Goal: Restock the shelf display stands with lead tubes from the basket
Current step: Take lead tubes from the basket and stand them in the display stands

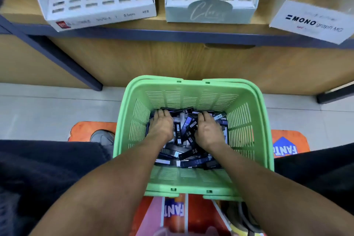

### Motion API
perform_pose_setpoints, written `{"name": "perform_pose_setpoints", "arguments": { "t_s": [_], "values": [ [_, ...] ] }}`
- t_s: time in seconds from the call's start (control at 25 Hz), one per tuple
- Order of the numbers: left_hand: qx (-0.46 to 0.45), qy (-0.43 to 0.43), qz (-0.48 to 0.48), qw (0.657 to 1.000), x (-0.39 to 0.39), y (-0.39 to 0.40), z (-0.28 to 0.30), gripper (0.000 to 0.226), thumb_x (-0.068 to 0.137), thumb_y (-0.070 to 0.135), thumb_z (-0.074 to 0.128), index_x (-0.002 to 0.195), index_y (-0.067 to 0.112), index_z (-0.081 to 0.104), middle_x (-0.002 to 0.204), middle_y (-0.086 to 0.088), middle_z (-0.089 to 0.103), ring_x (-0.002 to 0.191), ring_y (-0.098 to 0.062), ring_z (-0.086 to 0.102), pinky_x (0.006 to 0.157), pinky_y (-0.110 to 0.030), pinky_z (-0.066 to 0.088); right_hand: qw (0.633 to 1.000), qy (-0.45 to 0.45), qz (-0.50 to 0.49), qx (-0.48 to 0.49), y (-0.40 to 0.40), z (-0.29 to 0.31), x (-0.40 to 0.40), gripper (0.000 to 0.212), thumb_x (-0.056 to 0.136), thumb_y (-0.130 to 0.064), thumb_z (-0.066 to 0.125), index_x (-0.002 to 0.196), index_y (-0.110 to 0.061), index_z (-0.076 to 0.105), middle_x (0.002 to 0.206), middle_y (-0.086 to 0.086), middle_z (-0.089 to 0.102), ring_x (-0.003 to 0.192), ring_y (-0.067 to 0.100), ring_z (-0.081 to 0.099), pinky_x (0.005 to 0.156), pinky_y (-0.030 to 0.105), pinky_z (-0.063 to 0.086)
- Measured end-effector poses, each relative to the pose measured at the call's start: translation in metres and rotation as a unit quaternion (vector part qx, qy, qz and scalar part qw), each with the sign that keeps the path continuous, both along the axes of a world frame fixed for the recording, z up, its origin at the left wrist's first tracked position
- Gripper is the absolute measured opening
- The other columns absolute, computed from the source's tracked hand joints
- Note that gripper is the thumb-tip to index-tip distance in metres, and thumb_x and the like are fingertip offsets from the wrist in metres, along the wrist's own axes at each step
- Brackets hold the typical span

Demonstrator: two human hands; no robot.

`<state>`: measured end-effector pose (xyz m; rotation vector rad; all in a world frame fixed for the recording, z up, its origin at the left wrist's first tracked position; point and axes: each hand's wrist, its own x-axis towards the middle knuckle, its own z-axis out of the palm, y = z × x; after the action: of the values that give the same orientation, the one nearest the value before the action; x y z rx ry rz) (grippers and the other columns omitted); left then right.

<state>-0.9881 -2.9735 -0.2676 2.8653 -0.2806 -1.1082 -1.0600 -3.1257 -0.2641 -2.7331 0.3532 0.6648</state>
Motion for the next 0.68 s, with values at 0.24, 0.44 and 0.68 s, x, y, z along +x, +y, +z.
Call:
{"name": "perform_pose_setpoints", "arguments": {
  "t_s": [0.24, 0.44, 0.68],
  "values": [
    [0.019, -0.009, -0.035, 0.999, 0.01, 0.003, -0.012, 0.105, 0.077, 0.021, 0.083, 0.155, 0.01, 0.014, 0.148, -0.014, 0.032, 0.141, -0.03, 0.032, 0.123, -0.042, 0.022, 0.996, 0.062, 0.046, -0.04, -0.01, -0.01, 0.023, 0.088, 0.094, -0.046, 0.061, 0.159, -0.009, 0.014, 0.159, 0.013, 0.024, 0.15, 0.032, 0.022, 0.124, 0.053, 0.016],
    [0.032, 0.015, -0.079, 0.996, 0.019, -0.005, -0.013, 0.109, 0.069, 0.034, 0.089, 0.153, 0.013, 0.023, 0.155, -0.008, 0.03, 0.146, -0.028, 0.026, 0.12, -0.05, 0.02, 0.989, 0.082, 0.09, -0.081, -0.008, -0.01, 0.033, 0.089, 0.087, -0.054, 0.067, 0.151, -0.009, 0.027, 0.149, 0.012, 0.037, 0.141, 0.031, 0.033, 0.119, 0.05, 0.028],
    [0.034, 0.043, -0.057, 0.997, 0.02, -0.007, -0.018, 0.087, 0.068, 0.041, 0.088, 0.137, 0.012, 0.044, 0.143, -0.008, 0.048, 0.137, -0.029, 0.033, 0.111, -0.045, 0.03, 0.985, 0.125, 0.096, -0.068, -0.005, -0.012, 0.036, 0.092, 0.087, -0.046, 0.067, 0.157, -0.009, 0.02, 0.153, 0.013, 0.028, 0.143, 0.034, 0.026, 0.119, 0.051, 0.027]
  ]
}}
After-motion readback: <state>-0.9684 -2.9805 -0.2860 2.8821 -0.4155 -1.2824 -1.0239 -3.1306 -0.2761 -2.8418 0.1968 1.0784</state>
